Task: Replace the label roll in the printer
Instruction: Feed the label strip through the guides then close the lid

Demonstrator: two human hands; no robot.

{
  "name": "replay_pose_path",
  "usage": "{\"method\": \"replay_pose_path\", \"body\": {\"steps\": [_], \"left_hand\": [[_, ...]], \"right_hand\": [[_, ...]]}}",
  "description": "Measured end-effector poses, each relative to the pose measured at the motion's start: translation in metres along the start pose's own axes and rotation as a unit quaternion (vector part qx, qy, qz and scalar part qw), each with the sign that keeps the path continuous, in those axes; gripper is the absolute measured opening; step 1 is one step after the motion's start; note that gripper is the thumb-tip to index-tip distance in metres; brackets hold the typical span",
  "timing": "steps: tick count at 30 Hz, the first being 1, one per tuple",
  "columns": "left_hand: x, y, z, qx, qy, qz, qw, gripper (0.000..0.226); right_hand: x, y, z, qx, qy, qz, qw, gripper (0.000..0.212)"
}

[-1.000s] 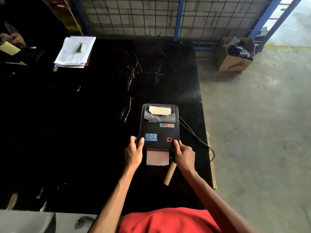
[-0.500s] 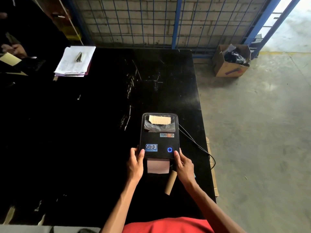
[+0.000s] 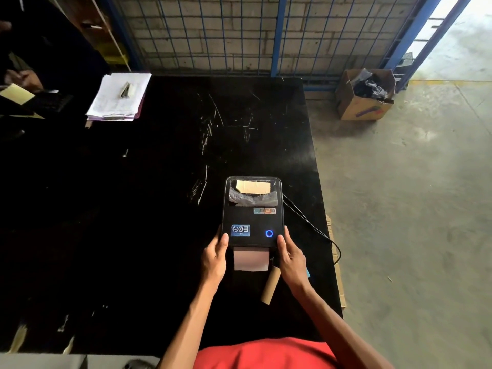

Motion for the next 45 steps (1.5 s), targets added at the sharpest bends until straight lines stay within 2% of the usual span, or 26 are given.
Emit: {"method": "replay_pose_path", "body": {"steps": [6, 11, 29, 36, 45], "left_hand": [[0.0003, -0.0019, 0.0063, -0.006, -0.004, -0.024, 1.0, 0.054], [0.0008, -0.0022, 0.0075, -0.011, -0.009, -0.019, 1.0, 0.053], [-0.0002, -0.003, 0.0098, -0.012, 0.015, 0.009, 1.0, 0.044], [-0.0009, 0.0, 0.006, -0.012, 0.013, 0.016, 1.0, 0.047], [-0.0018, 0.0029, 0.0011, -0.02, 0.005, 0.02, 1.0, 0.045]], "right_hand": [[-0.0005, -0.0011, -0.0015, 0.011, -0.016, 0.0, 1.0, 0.067], [-0.0002, 0.0, -0.0026, 0.023, -0.025, 0.008, 0.999, 0.076], [0.001, -0.0008, -0.0024, 0.015, -0.028, 0.014, 0.999, 0.076], [0.0009, -0.0011, -0.0023, 0.014, -0.024, 0.02, 0.999, 0.061], [0.0018, -0.002, -0.0036, 0.02, -0.039, 0.028, 0.999, 0.068]]}}
Point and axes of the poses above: each hand's wrist, its own y-axis away from the middle knuckle, its own x-axis out of the palm, z = x × y, the point moved 7 cm from there along -y, towards the middle knuckle
